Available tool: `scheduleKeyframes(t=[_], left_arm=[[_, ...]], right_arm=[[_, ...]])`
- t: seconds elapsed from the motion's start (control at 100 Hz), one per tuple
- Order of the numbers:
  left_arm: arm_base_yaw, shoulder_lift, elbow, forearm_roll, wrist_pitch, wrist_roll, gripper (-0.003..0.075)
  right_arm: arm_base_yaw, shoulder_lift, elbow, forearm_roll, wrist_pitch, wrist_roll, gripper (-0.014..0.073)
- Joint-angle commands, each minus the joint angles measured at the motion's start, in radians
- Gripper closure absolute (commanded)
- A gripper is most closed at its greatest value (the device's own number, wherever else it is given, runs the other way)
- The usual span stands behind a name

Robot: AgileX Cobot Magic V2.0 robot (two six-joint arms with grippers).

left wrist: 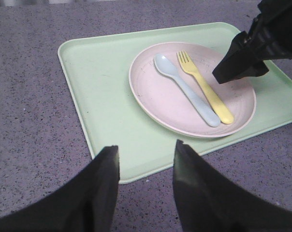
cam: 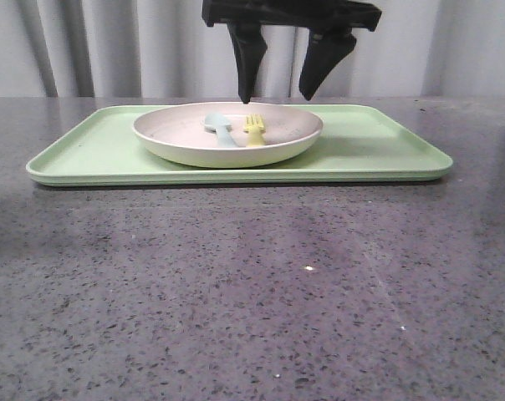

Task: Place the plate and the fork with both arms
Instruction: 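Move the right gripper down over the yellow fork on the plate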

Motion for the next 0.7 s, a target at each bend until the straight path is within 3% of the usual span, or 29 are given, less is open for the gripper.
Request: scheduleKeyframes(t=[0.0, 0.69], left_arm=[[-0.007, -0.012, -0.028, -0.02, -0.067, -0.012, 0.0447], [-0.007, -0.012, -0.028, -0.039, -0.067, -0.012, 0.0447]], right_arm=[[0.002, -0.037, -0.037, -0.013, -0.027, 0.004, 0.0065], [0.002, 0.007, -0.037, 0.0, -0.046, 0.004, 0.0065]])
